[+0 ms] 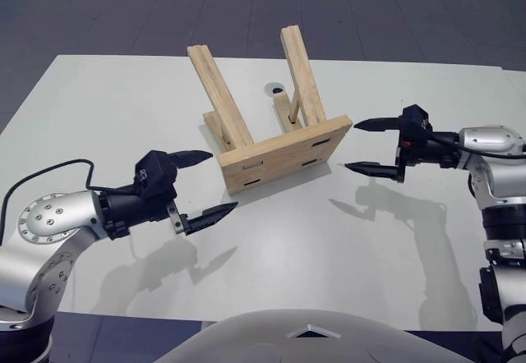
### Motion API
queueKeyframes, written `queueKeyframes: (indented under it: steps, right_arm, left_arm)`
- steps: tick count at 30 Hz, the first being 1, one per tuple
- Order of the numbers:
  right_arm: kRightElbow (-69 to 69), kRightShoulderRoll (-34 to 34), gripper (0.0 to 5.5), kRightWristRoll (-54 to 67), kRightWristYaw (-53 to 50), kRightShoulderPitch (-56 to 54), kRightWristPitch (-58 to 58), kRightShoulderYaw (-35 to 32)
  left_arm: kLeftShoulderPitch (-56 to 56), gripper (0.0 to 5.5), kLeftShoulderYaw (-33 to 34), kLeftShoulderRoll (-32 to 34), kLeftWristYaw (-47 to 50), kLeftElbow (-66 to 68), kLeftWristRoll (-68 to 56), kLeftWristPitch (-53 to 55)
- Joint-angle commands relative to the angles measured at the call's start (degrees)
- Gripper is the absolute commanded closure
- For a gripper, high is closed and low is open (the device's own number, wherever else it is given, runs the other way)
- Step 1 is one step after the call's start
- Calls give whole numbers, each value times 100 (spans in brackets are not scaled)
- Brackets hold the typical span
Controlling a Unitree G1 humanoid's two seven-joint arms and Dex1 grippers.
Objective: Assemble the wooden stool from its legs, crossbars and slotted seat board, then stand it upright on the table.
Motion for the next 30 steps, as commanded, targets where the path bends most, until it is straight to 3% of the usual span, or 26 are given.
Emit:
queueKeyframes:
  steps: [1, 4, 7, 24, 30]
  right_arm:
    - [598, 291, 10, -210, 9, -500, -325, 224]
    - [876, 422, 10, -304, 35, -611, -484, 313]
    - [934, 436, 36, -311, 71, -580, -496, 318]
    - [-169, 596, 322, 17, -134, -190, 329, 297]
    - [-1303, 172, 353, 225, -69, 122, 1343, 362]
  left_arm:
    - [-473, 13, -403, -287, 498, 570, 484, -92]
    - [-719, 13, -677, -450, 626, 925, 738, -221]
    - [-807, 57, -844, -578, 645, 1124, 863, -333]
    - [-1104, 353, -851, -711, 234, 2119, 1009, -875]
    - [-1397, 356, -843, -653, -290, 2309, 778, -802]
